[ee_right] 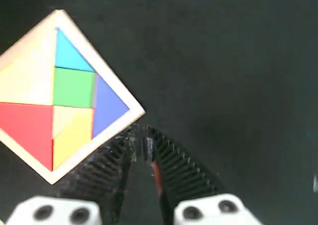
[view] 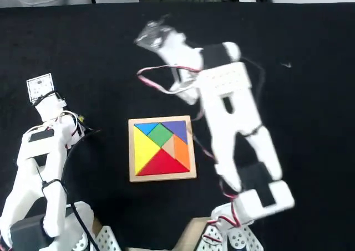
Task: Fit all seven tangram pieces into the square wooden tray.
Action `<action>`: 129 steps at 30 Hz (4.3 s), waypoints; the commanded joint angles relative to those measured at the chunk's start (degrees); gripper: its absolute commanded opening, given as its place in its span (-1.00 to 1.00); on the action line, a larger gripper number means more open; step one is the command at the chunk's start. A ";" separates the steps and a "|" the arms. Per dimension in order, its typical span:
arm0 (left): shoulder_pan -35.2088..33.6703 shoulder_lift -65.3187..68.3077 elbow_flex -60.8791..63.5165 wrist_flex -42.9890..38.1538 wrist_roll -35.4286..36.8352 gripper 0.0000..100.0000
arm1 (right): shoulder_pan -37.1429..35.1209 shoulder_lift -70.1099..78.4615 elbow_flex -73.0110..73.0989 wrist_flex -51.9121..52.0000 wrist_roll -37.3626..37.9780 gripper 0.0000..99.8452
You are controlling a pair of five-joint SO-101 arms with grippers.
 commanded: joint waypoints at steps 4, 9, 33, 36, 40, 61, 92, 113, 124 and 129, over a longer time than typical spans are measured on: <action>3.74 -1.85 -6.29 -0.70 0.09 -0.68 | 13.89 -17.01 13.49 -10.37 -8.35 -0.98; 4.09 -1.85 -23.16 1.58 0.00 -0.68 | 19.60 -27.47 25.71 -24.26 -16.26 -0.98; 11.47 -40.79 -47.96 58.02 -5.10 -0.68 | 16.62 -77.85 21.67 -4.75 -21.98 -0.98; 12.97 -55.21 -28.35 49.76 -6.15 -0.68 | 16.88 -82.51 27.82 -4.84 -21.89 -0.98; 12.79 -75.08 -1.89 37.19 -8.70 -0.68 | 16.88 -88.84 40.40 -8.70 -21.80 -0.98; 8.66 -81.76 36.09 20.66 -9.05 -0.68 | 16.70 -111.16 96.04 -38.07 -21.80 -0.98; 8.13 -81.67 36.09 43.69 -8.70 -0.68 | 13.71 -111.16 107.30 -12.22 -22.15 -0.98; 8.13 -81.67 36.09 43.69 -8.70 -0.68 | 13.71 -111.16 107.30 -12.22 -22.15 -0.98; 8.13 -81.67 36.09 43.69 -8.70 -0.68 | 13.71 -111.16 107.30 -12.22 -22.15 -0.98; 8.13 -81.67 36.09 43.69 -8.70 -0.68 | 13.71 -111.16 107.30 -12.22 -22.15 -0.98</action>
